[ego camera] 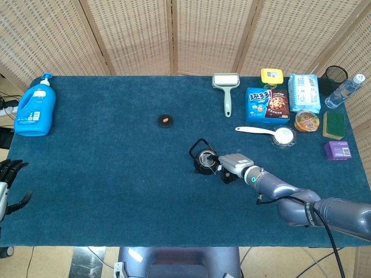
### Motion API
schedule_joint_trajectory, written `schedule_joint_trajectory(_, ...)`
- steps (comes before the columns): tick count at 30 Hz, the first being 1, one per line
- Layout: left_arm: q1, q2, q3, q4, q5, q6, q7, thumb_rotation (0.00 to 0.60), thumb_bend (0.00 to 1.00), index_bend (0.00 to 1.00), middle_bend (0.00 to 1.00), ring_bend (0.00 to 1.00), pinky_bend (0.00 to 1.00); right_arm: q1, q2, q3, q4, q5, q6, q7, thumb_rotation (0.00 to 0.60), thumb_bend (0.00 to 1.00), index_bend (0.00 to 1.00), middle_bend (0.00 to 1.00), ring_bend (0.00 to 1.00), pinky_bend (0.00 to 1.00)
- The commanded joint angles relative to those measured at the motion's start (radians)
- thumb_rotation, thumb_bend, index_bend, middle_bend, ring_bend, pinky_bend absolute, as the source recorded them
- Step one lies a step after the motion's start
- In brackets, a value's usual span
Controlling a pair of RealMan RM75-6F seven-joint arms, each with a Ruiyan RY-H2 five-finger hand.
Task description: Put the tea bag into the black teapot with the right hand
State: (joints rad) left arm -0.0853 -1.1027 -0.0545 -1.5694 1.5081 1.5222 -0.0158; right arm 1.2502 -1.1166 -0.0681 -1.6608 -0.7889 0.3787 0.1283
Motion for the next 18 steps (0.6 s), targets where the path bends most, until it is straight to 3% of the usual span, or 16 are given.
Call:
schedule_joint_trajectory(1,0.001,0.000,0.001,0.000,0.001,0.000,-0.001,0.600,0.32,0.19,0.18,0.11,0.15,0.000,0.006,0.005,-0.006,0.005,0.004,-0.006,0.600,0.81,0.02,1.00,1.00,1.00)
schedule_joint_trajectory(18,0.004,-0.001,0.002,0.007,-0.002,-0.001,-0.002,0.600,0.32,0.19,0.18,0.11,0.15,0.021,-0.077,-0.039,0.085,0.072,-0.037,-0.034,0.600,0.81,0.02,1.00,1.00,1.00)
